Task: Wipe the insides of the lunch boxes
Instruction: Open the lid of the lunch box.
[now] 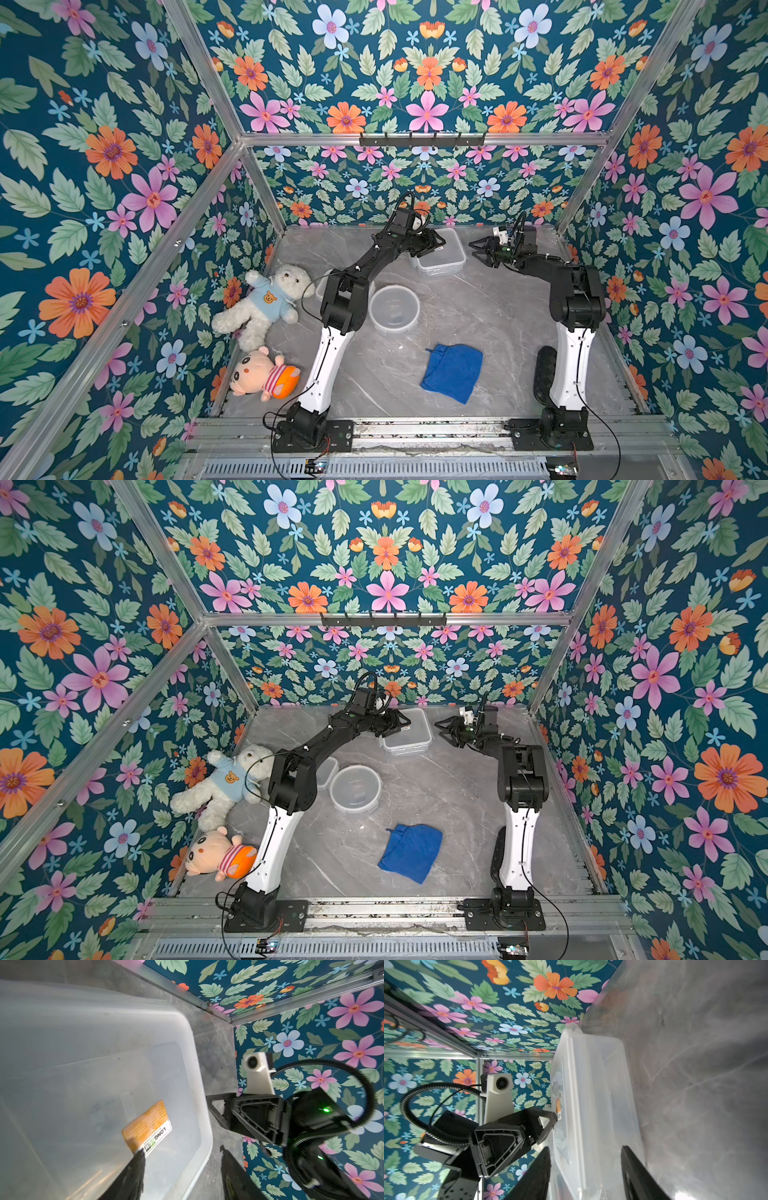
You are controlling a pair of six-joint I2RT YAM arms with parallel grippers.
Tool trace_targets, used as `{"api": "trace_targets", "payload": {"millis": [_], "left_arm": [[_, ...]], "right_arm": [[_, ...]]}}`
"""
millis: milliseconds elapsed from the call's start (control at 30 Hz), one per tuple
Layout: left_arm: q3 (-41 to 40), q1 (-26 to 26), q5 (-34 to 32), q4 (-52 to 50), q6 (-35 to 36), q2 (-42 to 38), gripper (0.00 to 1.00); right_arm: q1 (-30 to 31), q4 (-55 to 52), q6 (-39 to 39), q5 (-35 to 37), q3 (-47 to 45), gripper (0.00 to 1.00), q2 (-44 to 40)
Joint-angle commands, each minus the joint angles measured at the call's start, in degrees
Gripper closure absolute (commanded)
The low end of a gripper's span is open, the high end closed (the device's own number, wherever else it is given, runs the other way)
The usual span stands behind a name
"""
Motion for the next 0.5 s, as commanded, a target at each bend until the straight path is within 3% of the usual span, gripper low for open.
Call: {"api": "trace_targets", "payload": {"millis": [0,267,467], "left_arm": [[-0.82,-0.09,-1.92,-1.27,-1.22,1.12,0.40],[-3.35,-0.05,-2.60,-1.52,-0.87,1.55,0.41],[-3.42,-0.09,-2.81,-1.71,-0.91,1.96,0.41]], "right_arm": [[0.47,15.99,11.32,-3.83,0.46,0.45,2.63],[1.95,31.84,23.84,-5.80,1.98,0.43,9.21],[3.92,32.68,24.76,-5.17,2.31,0.43,10.25]]}}
